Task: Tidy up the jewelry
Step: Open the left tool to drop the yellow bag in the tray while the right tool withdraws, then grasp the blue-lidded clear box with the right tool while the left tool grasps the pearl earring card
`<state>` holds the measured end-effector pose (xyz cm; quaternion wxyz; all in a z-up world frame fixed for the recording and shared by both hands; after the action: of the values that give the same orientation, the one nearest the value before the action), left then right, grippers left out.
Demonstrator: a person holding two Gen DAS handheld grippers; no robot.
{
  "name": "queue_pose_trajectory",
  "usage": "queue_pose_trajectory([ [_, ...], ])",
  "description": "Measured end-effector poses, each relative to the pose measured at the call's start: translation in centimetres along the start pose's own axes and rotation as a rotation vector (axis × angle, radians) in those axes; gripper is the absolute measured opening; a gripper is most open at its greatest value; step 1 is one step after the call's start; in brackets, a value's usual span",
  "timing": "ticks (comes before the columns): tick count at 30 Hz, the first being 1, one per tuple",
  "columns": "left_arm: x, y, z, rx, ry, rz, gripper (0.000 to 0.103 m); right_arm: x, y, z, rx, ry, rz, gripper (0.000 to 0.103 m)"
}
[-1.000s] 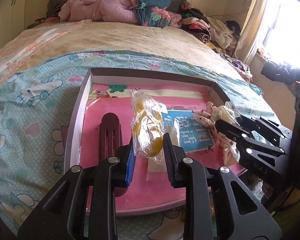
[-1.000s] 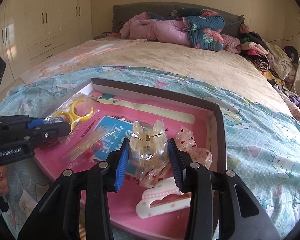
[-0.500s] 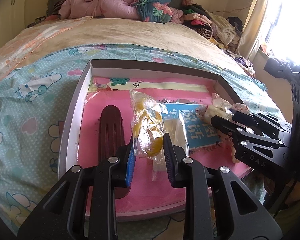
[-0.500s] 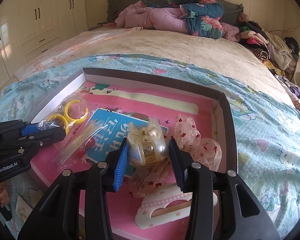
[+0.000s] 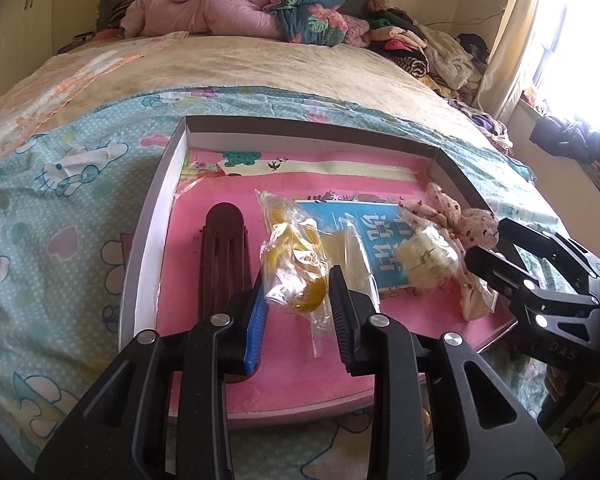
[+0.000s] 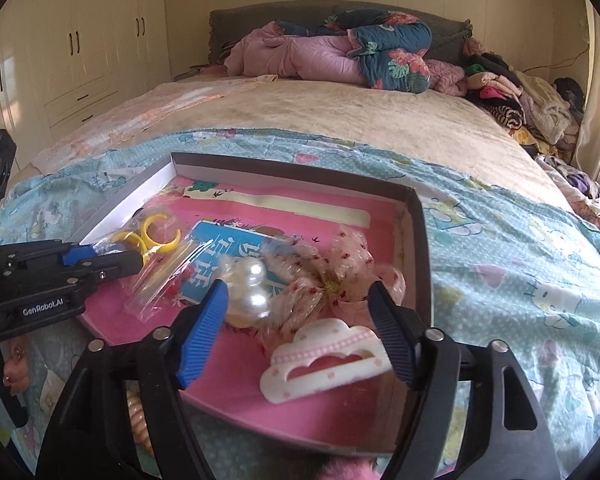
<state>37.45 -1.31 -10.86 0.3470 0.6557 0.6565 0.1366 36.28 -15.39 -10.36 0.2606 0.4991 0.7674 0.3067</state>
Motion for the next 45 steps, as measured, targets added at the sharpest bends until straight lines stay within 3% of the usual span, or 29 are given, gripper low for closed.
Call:
queue_pose_trajectory([
  [12,-0.4,-0.1,-4.0,-0.089,0.008,-0.002,0.063,-0.3,-0.6,-5.4,-0.117,-0.046,0.0,0.092],
  [14,-0.5,-0.1,-5.1,-0.118,0.01,-0.003,0.075,-0.4,-0.7,-6.4,-0.139,-0.052,0.004,0.094],
  [15,-0.6,-0.1,-5.8,-0.138,0.011,-0.007,0.088,-0.4,-0.7,-6.8,-0.146,-0.055,0.006,0.094],
  [16,-0.6,-0.1,-6.3,-0.153,0.014,-0.007,0.091,-0.5,-0.8,-7.4,-0.155,-0.058,0.01,0.094],
  [24,-1.3,-1.0,-9.4,-0.211,0.018,0.014,0.091,-0.8,-1.8,-10.4,-0.191,-0.063,0.03,0.094],
  [34,-1.4,-3.7,-11.1,-0.206,0.009,0.022,0.091,0.5,-3.8,-13.3,-0.202,-0.048,-0.004,0.094],
  [45,-1.0,-6.5,-11.3,-0.167,0.04,0.027,0.091,3.9,-6.9,-14.2,-0.167,0.047,-0.072,0.094],
])
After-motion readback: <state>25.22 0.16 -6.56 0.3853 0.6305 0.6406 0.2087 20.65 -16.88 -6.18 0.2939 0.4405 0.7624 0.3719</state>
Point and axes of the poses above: each gripper's, at about its wrist camera, not at the fingertips, and z roughly the way its jaws point, x to its left, y to its top, the point moved 6 cm from there along z, roughly the way its jaws point, and after that the axes turned 7 degrees about -z, right-handed, at the moved point
